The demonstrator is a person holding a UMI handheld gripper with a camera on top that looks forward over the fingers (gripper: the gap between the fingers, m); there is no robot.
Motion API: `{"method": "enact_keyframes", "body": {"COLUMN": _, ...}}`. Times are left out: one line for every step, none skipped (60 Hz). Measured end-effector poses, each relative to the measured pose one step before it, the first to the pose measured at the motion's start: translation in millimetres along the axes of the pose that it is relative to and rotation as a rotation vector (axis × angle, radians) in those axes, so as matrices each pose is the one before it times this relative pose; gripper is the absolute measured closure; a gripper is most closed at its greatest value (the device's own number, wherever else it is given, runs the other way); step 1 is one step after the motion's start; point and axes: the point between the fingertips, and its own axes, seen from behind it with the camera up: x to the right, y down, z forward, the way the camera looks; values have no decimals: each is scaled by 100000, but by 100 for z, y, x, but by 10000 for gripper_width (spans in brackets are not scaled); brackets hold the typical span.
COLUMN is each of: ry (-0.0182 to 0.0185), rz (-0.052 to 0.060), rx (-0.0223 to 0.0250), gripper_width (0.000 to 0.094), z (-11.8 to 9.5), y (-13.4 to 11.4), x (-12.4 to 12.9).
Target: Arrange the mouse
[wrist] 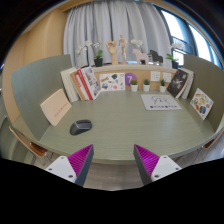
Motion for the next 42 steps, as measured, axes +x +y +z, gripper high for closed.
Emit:
{"method": "enact_keyframes", "body": {"ry": -382, "rz": -186, "rx": -504, "gripper_width": 133, "z": 480, "y": 499, "x": -976}}
{"method": "enact_keyframes", "body": {"ry": -725, "rz": -177, "rx": -464, "gripper_width": 132, "z": 402, "y": 405, "x": -779}}
{"method": "enact_keyframes", "body": {"ry": -647, "rz": -46, "rx": -475, "gripper_width": 131, "z": 429, "y": 320, "x": -880}}
{"method": "enact_keyframes", "body": {"ry": -666, "rz": 116, "rx": -495, "gripper_width": 130, "z": 480, "y": 248, "x": -898}}
{"method": "enact_keyframes", "body": {"ry": -799, "rz": 135, "rx": -588, "gripper_width": 130, "z": 451, "y": 262, "x": -897}}
{"method": "enact_keyframes", "body": {"ry": -728, "rz": 71, "rx": -552, "gripper_width": 130, "z": 473, "y": 194, "x": -840}}
{"method": "enact_keyframes", "body": {"ry": -558, "rz": -33, "rx": -540, "gripper_width": 129, "z": 486, "y": 173, "x": -822}}
{"method": "enact_keyframes", "body": {"ry": -390, "rz": 101, "rx": -856, "gripper_width": 130, "z": 397, "y": 44, "x": -903}}
{"method": "enact_keyframes", "body": {"ry": -410, "rz": -114, "rx": -446, "gripper_width": 130, "z": 455, "y": 106, "x": -727}}
{"method": "enact_keyframes", "body": {"ry": -319, "rz": -62, "rx": -418, "gripper_width": 129, "z": 477, "y": 79, "x": -714}}
{"method": "enact_keyframes", "body": {"ry": -287, "rz": 46, "rx": -464, "gripper_width": 130, "z": 498, "y": 70, "x": -694}}
{"method": "enact_keyframes", "body": {"ry": -249, "rz": 126, "rx": -525, "gripper_width": 129, "z": 483, "y": 69, "x": -653}}
{"method": "enact_keyframes", "body": {"ry": -254, "rz": 125, "rx": -534, "gripper_width": 130, "z": 499, "y": 56, "x": -629}}
{"method": "enact_keyframes", "body": {"ry": -219, "rz": 96, "rx": -570, "gripper_width": 130, "z": 505, "y": 67, "x": -569}}
{"method": "enact_keyframes", "body": {"ry": -199, "rz": 88, "rx": -596, "gripper_width": 130, "z": 517, "y": 69, "x": -542}}
{"method": "enact_keyframes", "body": {"ry": -128, "rz": 74, "rx": -527, "gripper_width": 129, "z": 505, "y": 35, "x": -453}}
{"method": "enact_keyframes", "body": {"ry": 37, "rz": 86, "rx": -502, "gripper_width": 129, "z": 513, "y": 29, "x": -401}}
{"method": "enact_keyframes", "body": {"ry": 125, "rz": 116, "rx": -425, "gripper_width": 129, "z": 522, "y": 22, "x": -411}}
{"method": "enact_keyframes", "body": {"ry": 123, "rz": 59, "rx": -364, "gripper_width": 129, "z": 493, "y": -32, "x": -366}}
{"method": "enact_keyframes", "body": {"ry": 188, "rz": 105, "rx": -350, "gripper_width": 129, "z": 507, "y": -42, "x": -328}}
{"method": "enact_keyframes", "body": {"ry": 251, "rz": 68, "rx": -415, "gripper_width": 130, "z": 503, "y": -45, "x": -303}}
{"method": "enact_keyframes", "body": {"ry": 257, "rz": 39, "rx": -393, "gripper_width": 129, "z": 499, "y": -56, "x": -300}}
{"method": "enact_keyframes", "body": {"ry": 210, "rz": -5, "rx": -255, "gripper_width": 129, "z": 509, "y": -108, "x": -297}}
{"method": "enact_keyframes", "body": {"ry": 276, "rz": 69, "rx": -240, "gripper_width": 129, "z": 511, "y": -99, "x": -257}}
{"method": "enact_keyframes", "body": {"ry": 307, "rz": 153, "rx": -317, "gripper_width": 131, "z": 504, "y": -78, "x": -238}}
{"method": "enact_keyframes", "body": {"ry": 378, "rz": 107, "rx": -358, "gripper_width": 131, "z": 513, "y": -68, "x": -207}}
{"method": "enact_keyframes", "body": {"ry": 491, "rz": -6, "rx": -450, "gripper_width": 131, "z": 475, "y": -55, "x": -123}}
{"method": "enact_keyframes", "body": {"ry": 594, "rz": -157, "rx": -475, "gripper_width": 131, "z": 483, "y": -60, "x": -103}}
{"method": "enact_keyframes", "body": {"ry": 723, "rz": -170, "rx": -443, "gripper_width": 130, "z": 476, "y": -76, "x": -70}}
{"method": "enact_keyframes", "body": {"ry": 691, "rz": -159, "rx": -418, "gripper_width": 130, "z": 442, "y": -88, "x": -58}}
{"method": "enact_keyframes", "body": {"ry": 552, "rz": -224, "rx": -268, "gripper_width": 131, "z": 422, "y": -169, "x": -96}}
{"method": "enact_keyframes", "body": {"ry": 454, "rz": -166, "rx": -153, "gripper_width": 131, "z": 421, "y": -184, "x": -114}}
{"method": "enact_keyframes", "body": {"ry": 433, "rz": 2, "rx": -159, "gripper_width": 129, "z": 414, "y": -172, "x": -80}}
{"method": "enact_keyframes", "body": {"ry": 998, "rz": -107, "rx": 520, "gripper_width": 130, "z": 320, "y": -404, "x": 63}}
{"method": "enact_keyframes", "body": {"ry": 734, "rz": -81, "rx": 598, "gripper_width": 132, "z": 355, "y": -404, "x": -24}}
{"method": "enact_keyframes", "body": {"ry": 125, "rz": 144, "rx": 186, "gripper_width": 138, "z": 401, "y": -283, "x": -189}}
{"method": "enact_keyframes", "body": {"ry": 23, "rz": 323, "rx": -160, "gripper_width": 138, "z": 358, "y": -211, "x": -185}}
{"method": "enact_keyframes", "body": {"ry": 416, "rz": 104, "rx": 388, "gripper_width": 138, "z": 346, "y": -351, "x": -74}}
{"method": "enact_keyframes", "body": {"ry": 341, "rz": -83, "rx": 256, "gripper_width": 138, "z": 341, "y": -321, "x": -84}}
{"method": "enact_keyframes", "body": {"ry": 418, "rz": -26, "rx": -395, "gripper_width": 139, "z": 301, "y": -218, "x": -127}}
{"method": "enact_keyframes", "body": {"ry": 1076, "rz": -167, "rx": 266, "gripper_width": 133, "z": 327, "y": -314, "x": 119}}
{"method": "enact_keyframes", "body": {"ry": 467, "rz": -352, "rx": 42, "gripper_width": 135, "z": 324, "y": -238, "x": -50}}
